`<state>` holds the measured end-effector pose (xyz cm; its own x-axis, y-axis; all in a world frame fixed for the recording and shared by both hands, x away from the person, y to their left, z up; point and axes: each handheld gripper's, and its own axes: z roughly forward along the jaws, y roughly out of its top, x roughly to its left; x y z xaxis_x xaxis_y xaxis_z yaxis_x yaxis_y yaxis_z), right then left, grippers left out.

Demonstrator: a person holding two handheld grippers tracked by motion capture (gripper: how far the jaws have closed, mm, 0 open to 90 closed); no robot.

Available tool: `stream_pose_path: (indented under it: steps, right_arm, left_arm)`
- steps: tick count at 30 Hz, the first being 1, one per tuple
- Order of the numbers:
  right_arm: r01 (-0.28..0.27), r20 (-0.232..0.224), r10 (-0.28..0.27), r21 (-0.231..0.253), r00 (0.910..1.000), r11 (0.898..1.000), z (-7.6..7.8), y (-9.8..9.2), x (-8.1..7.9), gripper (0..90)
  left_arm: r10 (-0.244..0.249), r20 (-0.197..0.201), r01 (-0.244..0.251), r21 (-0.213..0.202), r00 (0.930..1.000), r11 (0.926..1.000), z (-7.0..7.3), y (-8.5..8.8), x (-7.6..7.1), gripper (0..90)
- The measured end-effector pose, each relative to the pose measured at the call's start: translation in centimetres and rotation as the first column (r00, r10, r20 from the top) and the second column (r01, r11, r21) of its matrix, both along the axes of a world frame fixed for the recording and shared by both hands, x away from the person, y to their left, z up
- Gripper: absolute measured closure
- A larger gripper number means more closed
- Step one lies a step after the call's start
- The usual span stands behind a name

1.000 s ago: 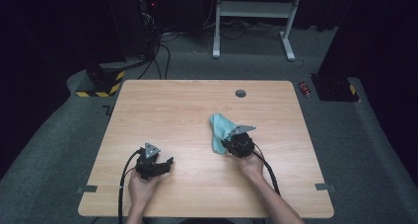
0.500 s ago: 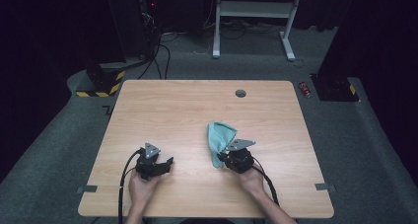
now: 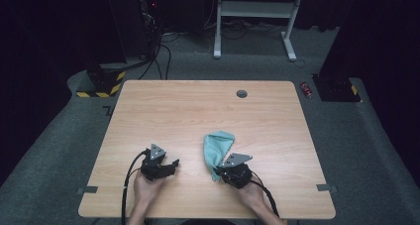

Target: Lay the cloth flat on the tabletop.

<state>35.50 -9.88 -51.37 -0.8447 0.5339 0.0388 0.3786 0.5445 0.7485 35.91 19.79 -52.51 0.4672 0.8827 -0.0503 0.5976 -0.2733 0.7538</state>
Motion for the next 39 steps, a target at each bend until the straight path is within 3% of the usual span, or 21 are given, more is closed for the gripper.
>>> stream_pose_path:
  steps: [6, 10, 17, 22, 25, 31, 39]
  right_arm:
    - [-0.035, -0.003, 0.035, 0.011, 0.9994, 0.999, 0.0, 0.4, -1.1, 87.6]
    - [-0.059, -0.003, 0.059, 0.009, 0.9982, 0.998, 0.1, 0.9, -1.7, 87.5]
    - [-0.096, -0.006, 0.096, 0.007, 0.9954, 0.995, 0.0, 1.5, -2.2, 86.5]
    - [-0.109, -0.035, 0.109, 0.014, 0.9934, 0.994, 0.0, 1.3, -2.1, 76.2]
    - [-0.113, -0.030, 0.114, 0.016, 0.9931, 0.993, 0.2, 1.0, -2.2, 71.1]
    - [-0.074, -0.017, 0.075, 0.036, 0.9970, 0.997, 0.6, -0.5, -1.9, 67.3]
    - [0.010, -0.013, -0.009, 0.096, 0.9999, 0.995, 1.1, -1.9, -0.9, 64.0]
  left_arm:
    - [-0.053, 0.005, 0.053, -0.038, 0.9986, 0.9979, 0.7, -1.7, -0.1, 36.0]
    - [-0.071, 0.018, 0.072, -0.028, 0.9973, 0.9970, 1.0, -2.8, -0.3, 35.6]
    - [-0.111, 0.017, 0.111, -0.055, 0.9937, 0.9922, 1.3, -4.1, -0.5, 35.4]
    - [-0.128, 0.011, 0.129, -0.064, 0.9917, 0.9896, 1.4, -4.8, -0.6, 35.5]
    - [-0.139, 0.013, 0.139, -0.054, 0.9902, 0.9888, 1.5, -5.1, -0.6, 35.6]
    - [-0.150, 0.006, 0.150, -0.050, 0.9887, 0.9874, 1.3, -5.6, -0.7, 35.8]
    - [-0.141, 0.007, 0.141, -0.097, 0.9900, 0.9853, 1.1, -5.8, -1.7, 38.6]
